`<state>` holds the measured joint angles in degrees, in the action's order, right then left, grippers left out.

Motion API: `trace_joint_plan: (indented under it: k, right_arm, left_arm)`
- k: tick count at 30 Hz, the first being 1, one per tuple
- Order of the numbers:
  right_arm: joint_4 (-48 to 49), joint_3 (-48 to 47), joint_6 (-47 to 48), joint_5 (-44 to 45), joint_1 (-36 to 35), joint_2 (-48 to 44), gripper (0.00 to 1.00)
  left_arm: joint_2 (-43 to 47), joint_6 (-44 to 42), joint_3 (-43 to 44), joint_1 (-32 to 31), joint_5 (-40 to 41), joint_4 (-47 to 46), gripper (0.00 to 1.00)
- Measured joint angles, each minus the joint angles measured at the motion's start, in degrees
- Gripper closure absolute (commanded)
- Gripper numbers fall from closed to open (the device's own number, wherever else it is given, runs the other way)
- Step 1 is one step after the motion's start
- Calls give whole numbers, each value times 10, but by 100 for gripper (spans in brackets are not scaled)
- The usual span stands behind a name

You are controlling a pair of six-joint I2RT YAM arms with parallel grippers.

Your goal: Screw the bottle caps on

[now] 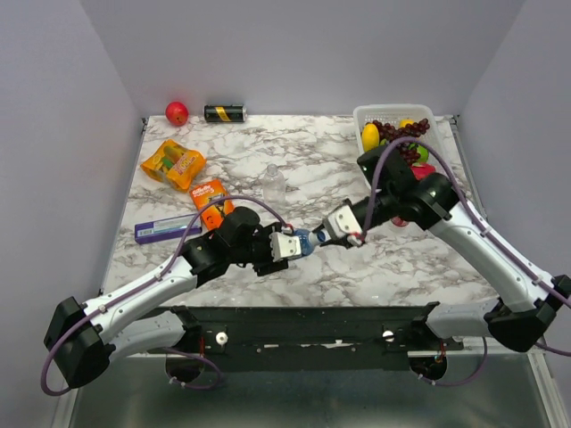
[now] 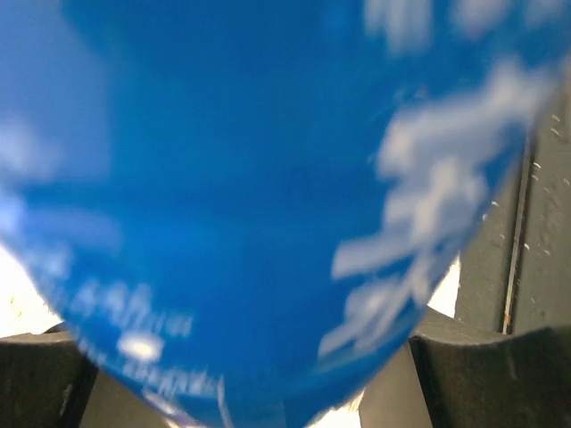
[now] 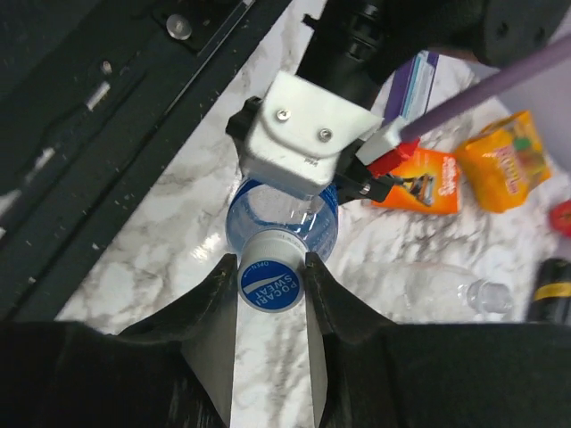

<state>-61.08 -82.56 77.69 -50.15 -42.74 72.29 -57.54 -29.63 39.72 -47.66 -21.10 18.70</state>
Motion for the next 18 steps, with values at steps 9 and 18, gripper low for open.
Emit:
trace_joint_plan:
  k: [9, 18]
  right_arm:
    - [-3, -123, -342, 2, 19, 129, 100]
    - [84, -97, -437, 11, 26, 96, 38]
  left_arm:
    - [15, 69, -22, 8, 66, -19, 100]
    - [32, 112, -25, 25, 74, -59, 100]
